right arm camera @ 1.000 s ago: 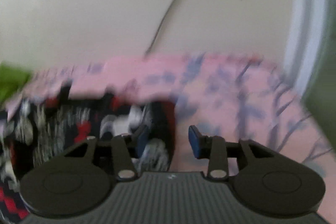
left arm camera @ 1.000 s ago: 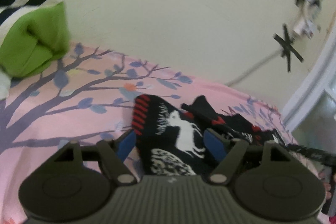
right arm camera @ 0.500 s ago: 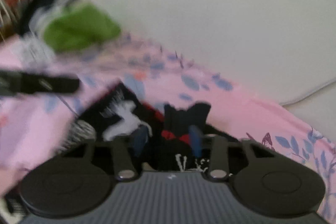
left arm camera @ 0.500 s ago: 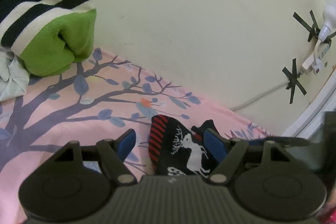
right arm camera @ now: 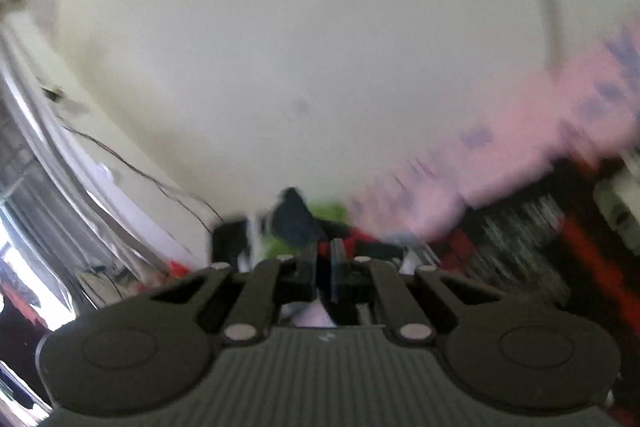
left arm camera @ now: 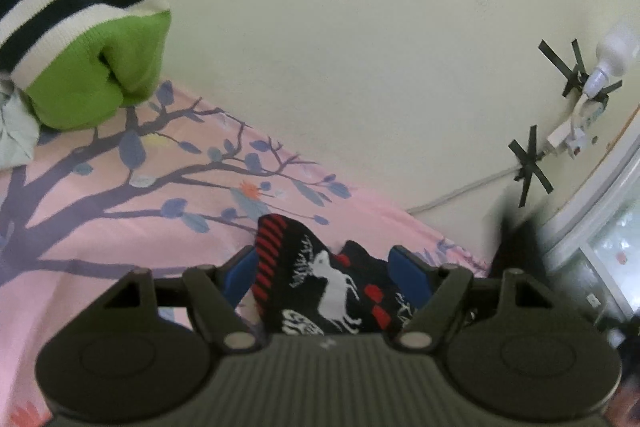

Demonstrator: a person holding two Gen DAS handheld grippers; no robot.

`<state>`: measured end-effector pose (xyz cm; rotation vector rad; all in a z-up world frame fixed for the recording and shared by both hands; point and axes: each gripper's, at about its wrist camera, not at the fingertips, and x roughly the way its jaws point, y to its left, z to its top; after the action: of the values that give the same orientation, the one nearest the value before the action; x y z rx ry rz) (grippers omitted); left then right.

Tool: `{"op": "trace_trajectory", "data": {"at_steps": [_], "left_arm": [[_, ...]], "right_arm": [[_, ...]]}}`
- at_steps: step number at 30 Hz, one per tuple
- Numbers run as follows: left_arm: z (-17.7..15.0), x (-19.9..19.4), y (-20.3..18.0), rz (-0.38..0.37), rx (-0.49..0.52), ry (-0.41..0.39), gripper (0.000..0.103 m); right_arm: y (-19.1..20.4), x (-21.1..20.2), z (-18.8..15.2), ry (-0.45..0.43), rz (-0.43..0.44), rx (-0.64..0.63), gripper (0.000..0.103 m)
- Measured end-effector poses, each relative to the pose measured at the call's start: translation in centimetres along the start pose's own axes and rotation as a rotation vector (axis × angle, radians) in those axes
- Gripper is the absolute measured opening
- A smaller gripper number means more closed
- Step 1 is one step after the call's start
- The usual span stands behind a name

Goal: Fold small clothes

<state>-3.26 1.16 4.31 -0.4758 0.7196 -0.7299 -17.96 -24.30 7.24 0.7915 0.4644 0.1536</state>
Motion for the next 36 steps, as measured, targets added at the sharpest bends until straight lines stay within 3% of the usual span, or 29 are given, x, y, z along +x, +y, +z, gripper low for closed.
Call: {"op": "trace_trajectory", "data": {"at_steps": [2, 4, 5, 6, 7, 8, 11, 14, 18, 24, 26, 27, 28, 29, 30, 32, 34, 36], "left_arm": [[-0.3, 0.1, -0.4, -0.005, 0.017, 0.005, 0.073], [-0.7, 0.2, -0.9, 0.007, 0.047, 0.002, 0.073], [-0.8, 0.1, -1.1, 0.016, 0.060, -0.001, 0.073], [-0.9, 0.2, -1.2, 0.028, 0.076, -0.004, 0.073], [-1.0, 0.3, -1.3, 0.038, 0.087, -0.005, 0.073], [-1.1, 0.4, -1.4, 0.048, 0.097, -0.002, 0.074], [-1.3, 0.5, -1.3, 0.055, 0.106, 0.010, 0.074], [-1.2, 0.6, -1.2, 0.053, 0.103, 0.014, 0.074], [-1.1, 0.3, -1.3, 0.040, 0.099, 0.011, 0.074], [-0.9, 0.0, -1.2, 0.037, 0.089, -0.007, 0.076], [-0.8, -0.1, -1.1, 0.037, 0.081, -0.010, 0.076], [-0.7, -0.2, -1.0, 0.036, 0.078, -0.010, 0.076], [-0.7, -0.2, -1.0, 0.035, 0.073, -0.012, 0.076], [-0.6, -0.3, -0.9, 0.034, 0.070, -0.014, 0.076], [-0.5, -0.5, -0.8, 0.037, 0.067, -0.021, 0.076], [-0.1, -1.0, -0.4, 0.047, 0.050, -0.044, 0.076], [0.4, -1.6, 0.5, 0.049, 0.011, -0.067, 0.076], [0.9, -1.9, 1.7, 0.049, -0.045, -0.077, 0.076]], "right_arm": [[-1.8, -0.1, -2.0, 0.098, 0.012, 0.011, 0.000], [-2.0, 0.2, -4.4, 0.215, 0.038, -0.055, 0.000], [-1.8, 0.4, -5.5, 0.262, 0.043, -0.097, 0.006], [-1.7, 0.8, -6.2, 0.299, 0.049, -0.114, 0.014], [-1.5, 1.1, -6.9, 0.331, 0.063, -0.123, 0.042], [-1.1, 1.2, -7.4, 0.336, 0.059, -0.135, 0.051], [0.3, 0.5, -7.6, 0.277, 0.040, -0.214, 0.051], [1.6, -1.0, -6.2, 0.169, -0.051, -0.286, 0.052], [4.7, -2.2, -7.2, 0.078, -0.179, -0.541, 0.052], [8.2, 1.0, -11.9, 0.129, -0.254, -0.908, 0.056], [7.9, 2.9, -12.2, 0.147, -0.327, -0.961, 0.052], [7.5, 3.6, -11.9, 0.159, -0.356, -0.959, 0.043], [7.2, 4.5, -11.7, 0.175, -0.385, -0.946, 0.011], [6.8, 5.4, -11.1, 0.210, -0.391, -0.915, 0.000], [6.3, 6.0, -10.3, 0.228, -0.388, -0.866, 0.000], [6.8, 5.9, -8.4, 0.207, -0.290, -0.715, 0.000], [7.7, 4.8, -6.2, 0.147, -0.098, -0.564, 0.000], [8.9, 3.9, -4.7, 0.075, 0.066, -0.515, 0.000]]}}
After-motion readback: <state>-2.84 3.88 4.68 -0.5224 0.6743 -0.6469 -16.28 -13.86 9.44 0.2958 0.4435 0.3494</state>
